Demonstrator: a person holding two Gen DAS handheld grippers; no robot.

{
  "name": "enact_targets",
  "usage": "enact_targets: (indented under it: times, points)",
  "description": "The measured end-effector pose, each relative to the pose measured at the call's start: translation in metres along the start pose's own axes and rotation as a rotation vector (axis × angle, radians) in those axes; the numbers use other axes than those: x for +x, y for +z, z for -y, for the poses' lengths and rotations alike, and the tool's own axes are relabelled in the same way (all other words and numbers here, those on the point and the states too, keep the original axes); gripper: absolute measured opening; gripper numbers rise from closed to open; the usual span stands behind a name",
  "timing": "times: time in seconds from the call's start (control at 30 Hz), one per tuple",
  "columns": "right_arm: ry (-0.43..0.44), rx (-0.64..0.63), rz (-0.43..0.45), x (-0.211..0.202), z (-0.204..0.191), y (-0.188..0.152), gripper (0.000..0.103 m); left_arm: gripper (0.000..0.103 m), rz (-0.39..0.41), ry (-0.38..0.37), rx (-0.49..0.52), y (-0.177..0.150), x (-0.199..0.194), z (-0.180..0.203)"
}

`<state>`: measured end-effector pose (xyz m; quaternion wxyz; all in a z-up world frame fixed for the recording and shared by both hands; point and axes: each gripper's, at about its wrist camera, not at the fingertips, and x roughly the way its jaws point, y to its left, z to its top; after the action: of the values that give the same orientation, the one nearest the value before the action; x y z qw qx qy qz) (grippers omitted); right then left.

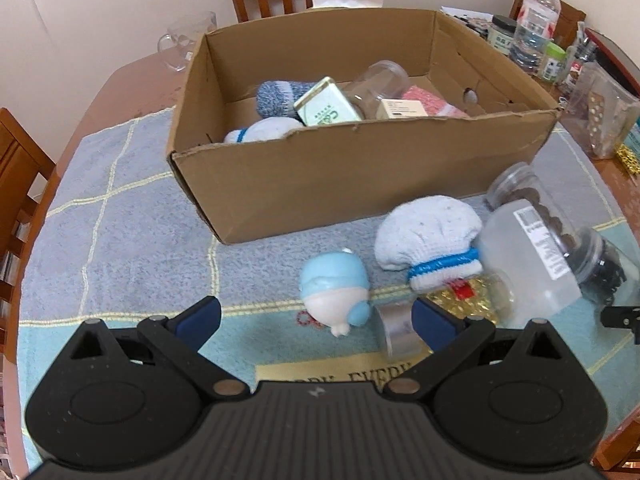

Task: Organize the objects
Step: 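Move the left tool toward the blue-white doll while the right tool approaches the dark-filled clear jar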

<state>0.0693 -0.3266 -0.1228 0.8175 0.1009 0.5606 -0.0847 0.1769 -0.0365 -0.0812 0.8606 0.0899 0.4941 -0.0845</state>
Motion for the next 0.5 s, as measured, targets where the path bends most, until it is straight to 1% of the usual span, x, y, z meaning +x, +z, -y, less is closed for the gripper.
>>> enact_targets:
  times: [0.07, 0.17, 0.27, 0.37, 0.5]
  points:
    - [0.004, 0.002, -0.004, 0.000, 0.000, 0.001, 0.103, 0.101, 0.000, 0.000, -0.002, 0.004, 0.004, -0.004]
    - [0.018, 0.015, -0.007, -0.003, -0.004, 0.003, 0.103, 0.101, -0.002, -0.022, 0.000, 0.011, 0.012, -0.009]
    - [0.057, 0.052, -0.012, -0.009, -0.011, 0.005, 0.103, 0.101, 0.007, -0.034, 0.038, 0.018, 0.017, -0.011]
    - [0.091, 0.093, -0.001, -0.015, -0.020, 0.010, 0.103, 0.101, -0.001, -0.061, 0.068, 0.022, 0.024, -0.014]
    - [0.092, 0.168, 0.014, -0.014, -0.030, 0.021, 0.103, 0.101, -0.021, -0.097, 0.103, 0.025, 0.034, -0.020]
